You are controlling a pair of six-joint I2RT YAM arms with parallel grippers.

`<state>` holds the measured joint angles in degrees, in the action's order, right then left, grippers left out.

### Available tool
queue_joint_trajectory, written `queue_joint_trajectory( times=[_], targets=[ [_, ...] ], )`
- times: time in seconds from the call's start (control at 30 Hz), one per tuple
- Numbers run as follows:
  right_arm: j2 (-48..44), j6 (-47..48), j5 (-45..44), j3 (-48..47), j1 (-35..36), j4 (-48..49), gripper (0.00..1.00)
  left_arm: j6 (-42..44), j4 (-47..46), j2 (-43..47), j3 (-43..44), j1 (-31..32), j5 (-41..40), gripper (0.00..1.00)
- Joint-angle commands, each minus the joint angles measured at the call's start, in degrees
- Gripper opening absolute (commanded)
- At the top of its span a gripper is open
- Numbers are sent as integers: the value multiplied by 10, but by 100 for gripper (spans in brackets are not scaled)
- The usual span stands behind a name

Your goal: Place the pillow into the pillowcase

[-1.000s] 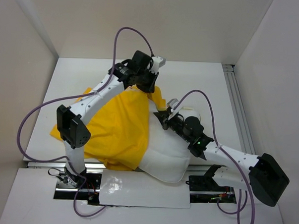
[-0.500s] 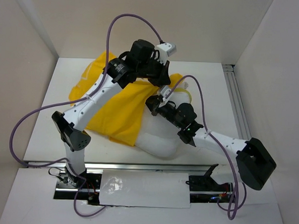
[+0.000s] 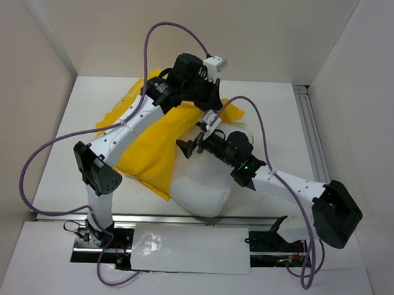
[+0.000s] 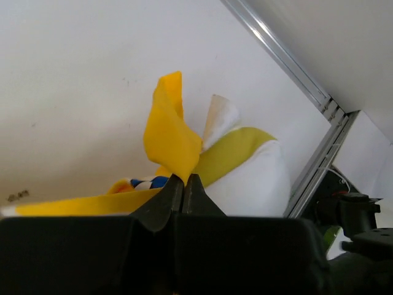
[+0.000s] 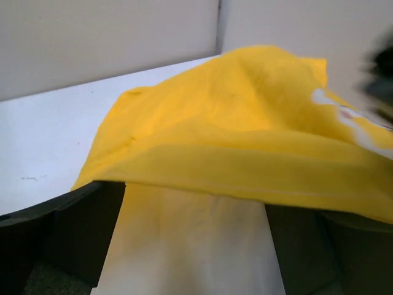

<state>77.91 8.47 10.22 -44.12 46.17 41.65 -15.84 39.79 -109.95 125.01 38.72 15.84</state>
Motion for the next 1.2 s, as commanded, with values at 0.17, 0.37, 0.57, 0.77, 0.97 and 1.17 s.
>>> queue_joint_trajectory(
  times=[0.17,0.37,0.57,0.77,0.97,1.17],
  targets=[
    [-201,-131,-140,-1,-6,-275,100,-39,-28,46,-28,-61,24,0],
    [-249,-148,-215,-65,-6,-552,100,-52,-33,30,-10,-80,37,0],
    [-249,-134,-253,-54,-6,-606,100,-52,-40,30,-15,-80,45,0],
    [-209,-54,-299,-77,-6,-527,100,-39,-45,42,-20,-80,50,0],
    [-139,2,-189,-134,-69,-535,100,-26,-45,54,-27,-75,52,0],
    [-65,26,1,-144,-138,-576,85,-10,-51,72,-41,-70,52,0]
  ],
)
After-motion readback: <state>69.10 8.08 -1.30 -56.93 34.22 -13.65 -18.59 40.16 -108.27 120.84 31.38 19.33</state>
